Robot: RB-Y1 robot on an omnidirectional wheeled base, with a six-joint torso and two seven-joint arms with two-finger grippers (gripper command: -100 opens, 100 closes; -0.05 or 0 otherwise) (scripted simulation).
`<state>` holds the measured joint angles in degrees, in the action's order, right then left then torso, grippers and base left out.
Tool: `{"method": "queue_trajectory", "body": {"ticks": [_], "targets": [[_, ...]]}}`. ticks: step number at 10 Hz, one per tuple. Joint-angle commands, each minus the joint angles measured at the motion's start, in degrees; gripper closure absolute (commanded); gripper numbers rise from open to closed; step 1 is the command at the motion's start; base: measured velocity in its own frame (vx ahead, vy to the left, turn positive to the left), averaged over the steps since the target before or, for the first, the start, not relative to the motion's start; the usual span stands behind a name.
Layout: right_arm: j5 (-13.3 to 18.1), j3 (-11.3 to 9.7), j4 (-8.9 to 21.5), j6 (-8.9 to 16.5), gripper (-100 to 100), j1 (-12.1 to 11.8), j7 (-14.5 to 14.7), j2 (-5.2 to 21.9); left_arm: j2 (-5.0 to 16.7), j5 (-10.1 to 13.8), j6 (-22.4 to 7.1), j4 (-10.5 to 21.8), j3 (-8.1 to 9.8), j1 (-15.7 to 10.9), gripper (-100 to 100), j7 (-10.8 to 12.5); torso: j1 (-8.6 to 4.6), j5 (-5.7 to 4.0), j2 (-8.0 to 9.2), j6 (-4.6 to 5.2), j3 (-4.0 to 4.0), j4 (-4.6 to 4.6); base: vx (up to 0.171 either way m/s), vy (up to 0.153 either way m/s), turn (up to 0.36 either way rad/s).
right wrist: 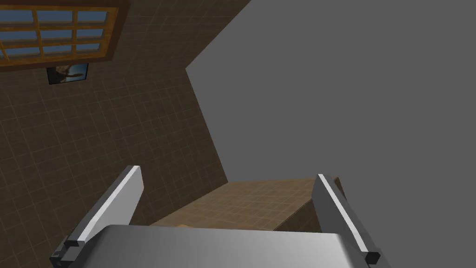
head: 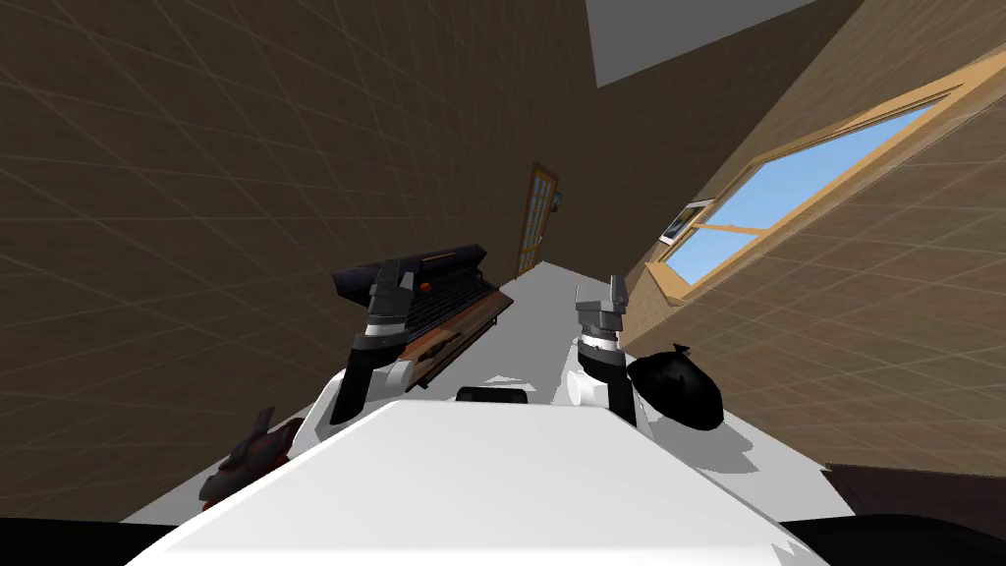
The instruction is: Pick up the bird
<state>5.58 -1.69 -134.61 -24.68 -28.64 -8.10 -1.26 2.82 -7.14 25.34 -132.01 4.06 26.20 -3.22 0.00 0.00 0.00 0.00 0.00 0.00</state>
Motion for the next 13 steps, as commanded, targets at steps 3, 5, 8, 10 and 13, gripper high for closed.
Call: {"method": "queue_trajectory", "body": {"ticks": [3, 5, 8, 10, 13], "targets": [[0.0, 0.0, 0.0, 0.0, 0, -0.01, 0.0, -0.01, 3.3, -0.33, -3.9, 0.59, -2.13, -0.31, -100, 0.6, -0.3, -0.06, -0.1, -0.02, 0.06, -0.02, 0.029, -0.083, 0.216], [0.0, -0.01, 0.0, 0.0, 0, -0.01, 0.0, -0.01, 4.17, -0.54, -6.88, 1.03, -3.69, -0.54, -100, 1.05, -0.44, -0.1, -0.17, -0.01, 0.1, -0.04, 0.044, -0.117, 0.265], [0.0, -0.01, 0.0, 0.0, 0, -0.01, 0.0, -0.01, 5.0, -0.78, -12.3, 2.04, -6.27, -0.82, -100, 1.93, -0.52, -0.11, -0.19, -0.01, 0.11, -0.05, 0.037, -0.139, 0.267], [0.0, -0.01, 0.0, 0.0, 0, -0.01, 0.0, -0.01, 5.19, -0.81, -14.27, 2.46, -7.12, -0.89, -100, 2.27, -0.54, -0.12, -0.28, 0.01, 0.16, -0.06, 0.048, -0.116, 0.196], [0.0, 0.0, 0.0, 0.0, 0, -0.01, 0.0, 0.0, 5.57, -0.77, -19.78, 3.94, -9.47, -1.04, -100, 3.34, -0.3, -0.07, -0.24, 0.0, 0.14, -0.05, 0.035, -0.081, 0.256]]}}
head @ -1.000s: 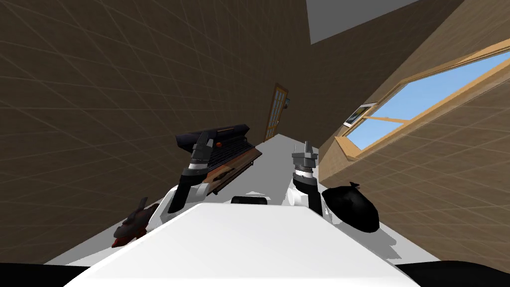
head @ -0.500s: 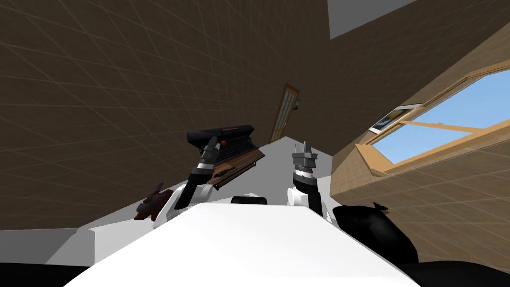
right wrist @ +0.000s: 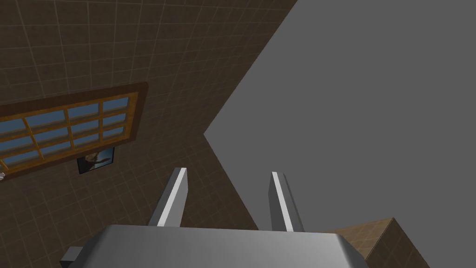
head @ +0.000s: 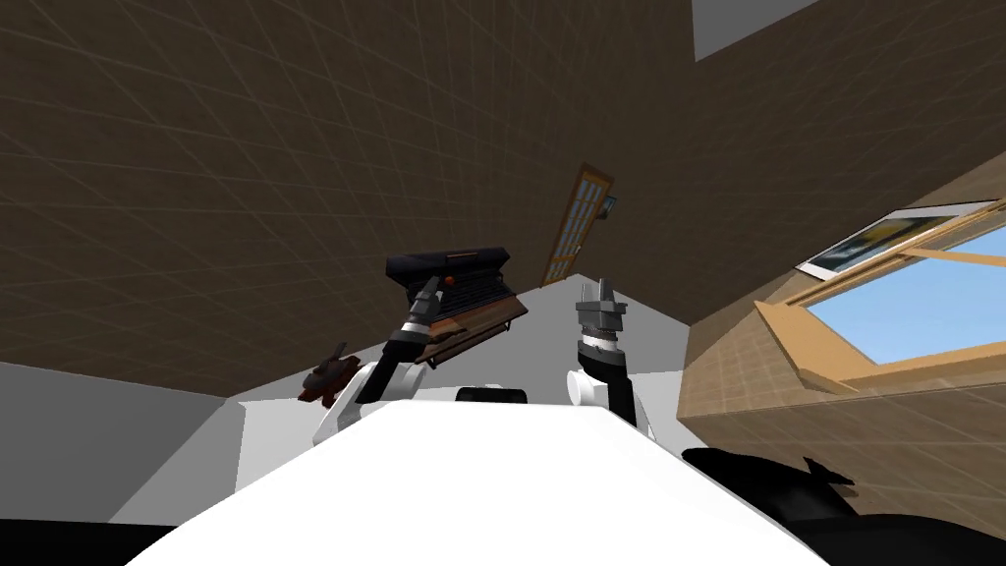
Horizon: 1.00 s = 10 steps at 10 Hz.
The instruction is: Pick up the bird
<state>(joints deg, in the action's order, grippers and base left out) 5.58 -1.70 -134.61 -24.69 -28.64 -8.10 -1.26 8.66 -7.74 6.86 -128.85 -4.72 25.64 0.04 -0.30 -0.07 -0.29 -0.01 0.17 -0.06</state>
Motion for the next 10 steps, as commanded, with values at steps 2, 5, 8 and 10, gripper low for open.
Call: {"method": "queue_trajectory", "body": {"ticks": [2, 5, 8, 10], "targets": [[0.0, 0.0, 0.0, 0.0, 0, 0.01, 0.0, 0.0, -0.21, -0.09, -3.86, 1.36, -1.37, -0.5, -100, 0.45, 0.02, 0.0, 0.03, 0.04, -0.01, 0.0, 0.028, -0.079, 0.12], [0.0, 0.0, 0.0, 0.0, 0, 0.0, 0.0, 0.0, -0.35, 0.31, -9.36, 3.3, -3.08, -0.49, -100, 1.55, 0.0, 0.0, -0.04, 0.01, 0.03, -0.01, 0.052, -0.09, 0.246], [0.0, 0.0, 0.0, 0.0, 0, 0.01, 0.0, 0.01, -0.71, 0.71, -13.29, 4.7, -3.95, -0.34, -100, 2.31, 0.2, 0.04, -0.03, 0.03, 0.02, -0.01, 0.042, -0.044, 0.113], [0.0, 0.0, 0.0, 0.0, 0, 0.0, 0.0, 0.01, -0.96, 0.95, -15.29, 5.39, -4.32, -0.22, -100, 2.69, 0.16, 0.03, -0.16, 0.03, 0.09, -0.03, 0.065, -0.051, 0.122]]}}
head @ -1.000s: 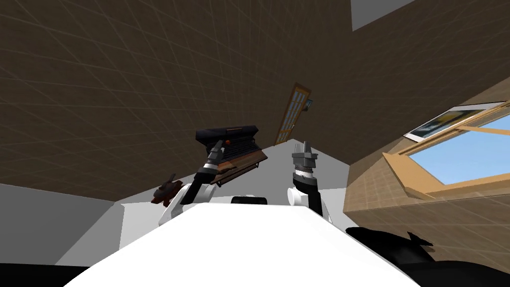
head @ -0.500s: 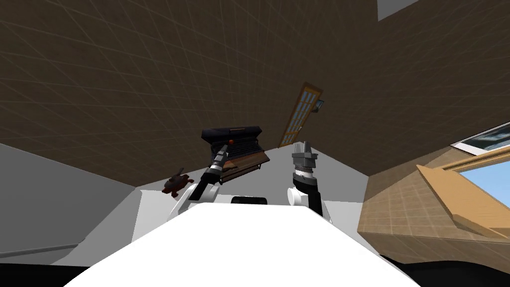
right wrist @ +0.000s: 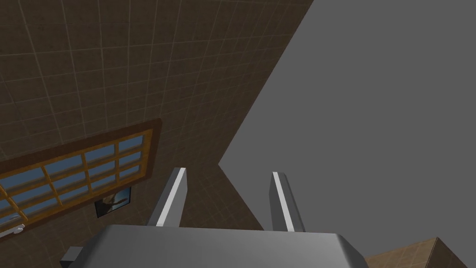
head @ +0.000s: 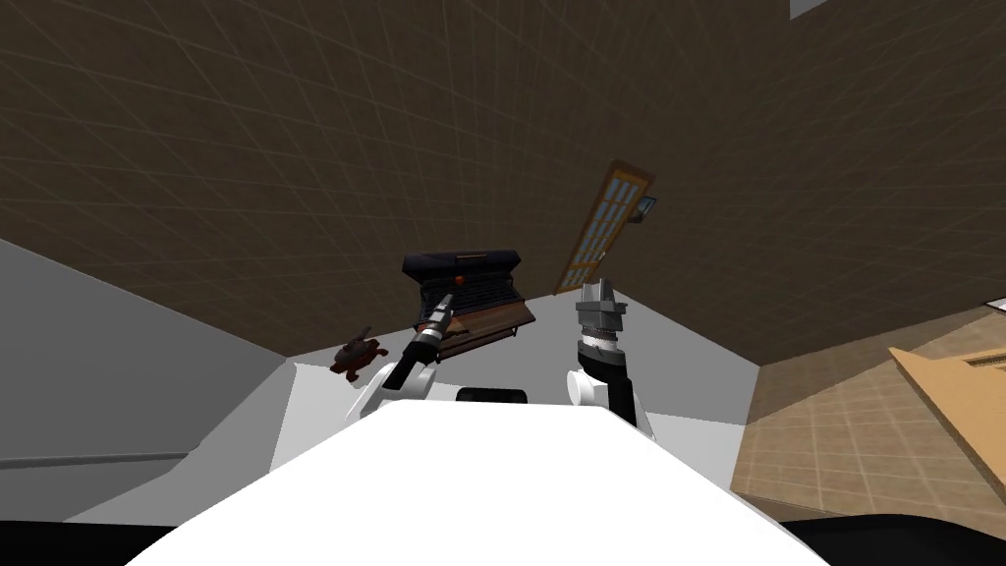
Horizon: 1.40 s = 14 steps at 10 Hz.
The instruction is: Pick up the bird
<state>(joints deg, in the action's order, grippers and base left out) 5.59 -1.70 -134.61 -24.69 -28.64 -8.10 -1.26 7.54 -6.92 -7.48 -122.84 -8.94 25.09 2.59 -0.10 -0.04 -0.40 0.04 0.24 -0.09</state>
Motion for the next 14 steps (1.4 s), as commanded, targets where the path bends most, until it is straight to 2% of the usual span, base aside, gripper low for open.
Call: {"method": "queue_trajectory", "body": {"ticks": [1, 3, 5, 6, 8, 9, 14], "targets": [[0.0, 0.0, 0.0, 0.0, 0, 0.0, 0.0, 0.0, -0.11, 0.38, -2.79, 0.04, -0.44, 0.49, -100, 0.54, 0.0, 0.0, 0.0, 0.0, 0.0, 0.0, 0.049, -0.03, 0.083], [0.0, 0.0, 0.0, 0.0, 0, -0.01, 0.0, 0.0, -0.38, 0.66, -4.64, 0.68, -0.75, 0.69, -100, 0.95, 0.03, 0.01, -0.02, -0.02, 0.01, 0.0, 0.06, -0.036, 0.12], [0.0, 0.0, 0.0, 0.0, 0, 0.0, 0.0, 0.0, -0.78, 1.27, -8.18, 1.89, -1.28, 1.21, -100, 1.82, 0.12, 0.03, 0.02, -0.01, -0.01, 0.01, 0.057, -0.023, 0.113], [0.0, 0.0, 0.0, 0.0, 0, 0.0, 0.0, 0.0, -0.78, 1.27, -8.42, 1.89, -1.28, 1.21, -100, 1.82, 0.07, 0.02, -0.01, -0.01, 0.0, 0.0, 0.067, -0.027, 0.076], [0.0, 0.0, 0.0, 0.0, 0, -0.01, 0.0, 0.0, -0.87, 1.96, -12.23, 3.05, -1.71, 1.92, -100, 2.79, 0.11, 0.03, -0.08, -0.01, 0.04, -0.01, 0.099, -0.017, 0.14], [0.0, 0.01, 0.0, 0.0, 0, -0.01, 0.0, 0.0, -0.87, 1.96, -12.39, 3.05, -1.71, 1.92, -100, 2.79, 0.14, 0.03, -0.18, -0.02, 0.1, -0.04, 0.08, -0.018, 0.065], [0.0, 0.01, 0.0, 0.0, 0, -0.01, 0.0, 0.01, -0.36, 3.62, -20.25, 5.53, -2.27, 3.97, -100, 5.17, 0.18, 0.04, -0.17, -0.01, 0.09, -0.03, 0.103, -0.016, 0.122]]}}
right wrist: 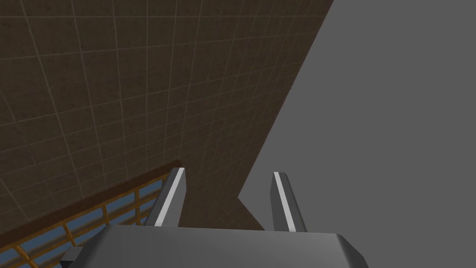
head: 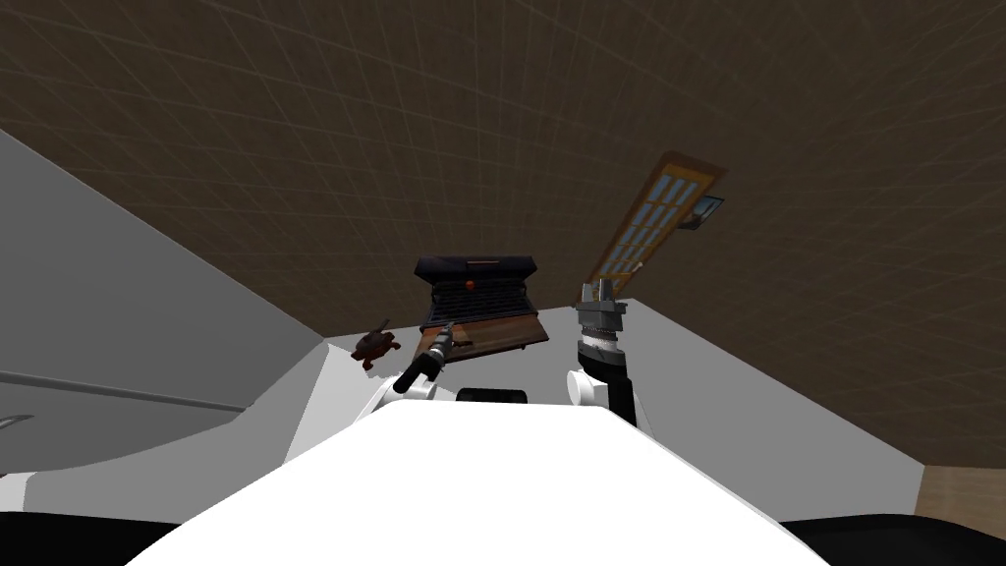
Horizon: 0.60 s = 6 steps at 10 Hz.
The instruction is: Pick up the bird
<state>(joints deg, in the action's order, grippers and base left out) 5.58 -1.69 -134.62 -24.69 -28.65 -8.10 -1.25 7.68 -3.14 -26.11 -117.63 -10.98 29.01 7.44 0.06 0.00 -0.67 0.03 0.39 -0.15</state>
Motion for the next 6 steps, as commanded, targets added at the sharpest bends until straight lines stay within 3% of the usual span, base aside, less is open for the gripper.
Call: {"method": "queue_trajectory", "body": {"ticks": [1, 6], "targets": [[0.0, 0.0, 0.0, 0.0, 0, 0.0, 0.0, 0.0, -0.5, -0.16, -2.45, 0.32, -0.22, 0.05, -100, 0.32, 0.0, 0.0, 0.0, 0.0, 0.0, 0.0, 0.118, -0.024, 0.068], [0.0, 0.0, 0.0, 0.0, 0, 0.0, 0.0, 0.0, -0.25, 1.26, -9.37, 2.3, -0.35, 2.03, -100, 2.42, 0.05, 0.01, -0.1, 0.01, 0.06, -0.02, 0.125, -0.008, 0.099]]}}
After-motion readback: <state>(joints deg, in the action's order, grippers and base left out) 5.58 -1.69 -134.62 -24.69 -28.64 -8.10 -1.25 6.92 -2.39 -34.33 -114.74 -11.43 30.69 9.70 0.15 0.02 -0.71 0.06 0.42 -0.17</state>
